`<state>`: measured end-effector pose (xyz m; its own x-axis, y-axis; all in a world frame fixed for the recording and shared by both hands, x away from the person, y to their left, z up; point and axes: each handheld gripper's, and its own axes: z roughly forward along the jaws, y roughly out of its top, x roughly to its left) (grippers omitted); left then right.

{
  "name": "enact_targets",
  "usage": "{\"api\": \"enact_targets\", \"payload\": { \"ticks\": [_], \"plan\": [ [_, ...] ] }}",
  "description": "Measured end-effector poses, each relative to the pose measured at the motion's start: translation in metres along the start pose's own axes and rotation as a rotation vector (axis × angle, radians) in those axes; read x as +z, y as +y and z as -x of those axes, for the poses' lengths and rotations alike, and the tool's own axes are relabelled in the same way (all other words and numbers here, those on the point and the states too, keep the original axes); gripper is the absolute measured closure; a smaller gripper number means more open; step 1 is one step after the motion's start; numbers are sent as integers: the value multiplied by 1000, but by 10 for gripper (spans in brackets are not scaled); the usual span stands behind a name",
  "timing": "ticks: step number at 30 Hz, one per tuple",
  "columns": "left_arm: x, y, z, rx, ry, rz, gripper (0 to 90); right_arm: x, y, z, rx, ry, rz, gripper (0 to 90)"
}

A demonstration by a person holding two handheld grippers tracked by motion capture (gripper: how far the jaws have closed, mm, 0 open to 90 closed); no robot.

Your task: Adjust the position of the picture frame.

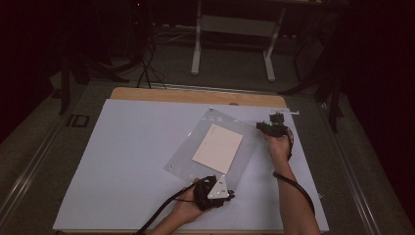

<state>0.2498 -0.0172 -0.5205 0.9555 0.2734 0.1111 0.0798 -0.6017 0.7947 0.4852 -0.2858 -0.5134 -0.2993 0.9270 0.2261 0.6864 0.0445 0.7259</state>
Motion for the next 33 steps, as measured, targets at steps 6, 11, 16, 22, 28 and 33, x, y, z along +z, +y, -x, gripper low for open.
{"api": "enact_targets", "payload": {
  "ticks": [6,11,16,22,28,33],
  "plan": [
    [-10,0,12,42,44,-22,843,15,17,-40,-42,84,6,793],
    [-14,-1,18,66,69,-44,844,31,29,-75,-78,159,-2,794],
    [-14,4,18,63,53,-34,847,51,39,-120,-91,271,-21,774],
    [6,2,14,42,43,-48,851,71,38,-170,-182,341,-71,765],
    [12,-3,9,4,4,-26,836,91,26,-170,-123,345,-141,733],
    [5,-11,2,-18,-22,-30,647,76,24,-165,-247,312,-172,558]
  ]
}}
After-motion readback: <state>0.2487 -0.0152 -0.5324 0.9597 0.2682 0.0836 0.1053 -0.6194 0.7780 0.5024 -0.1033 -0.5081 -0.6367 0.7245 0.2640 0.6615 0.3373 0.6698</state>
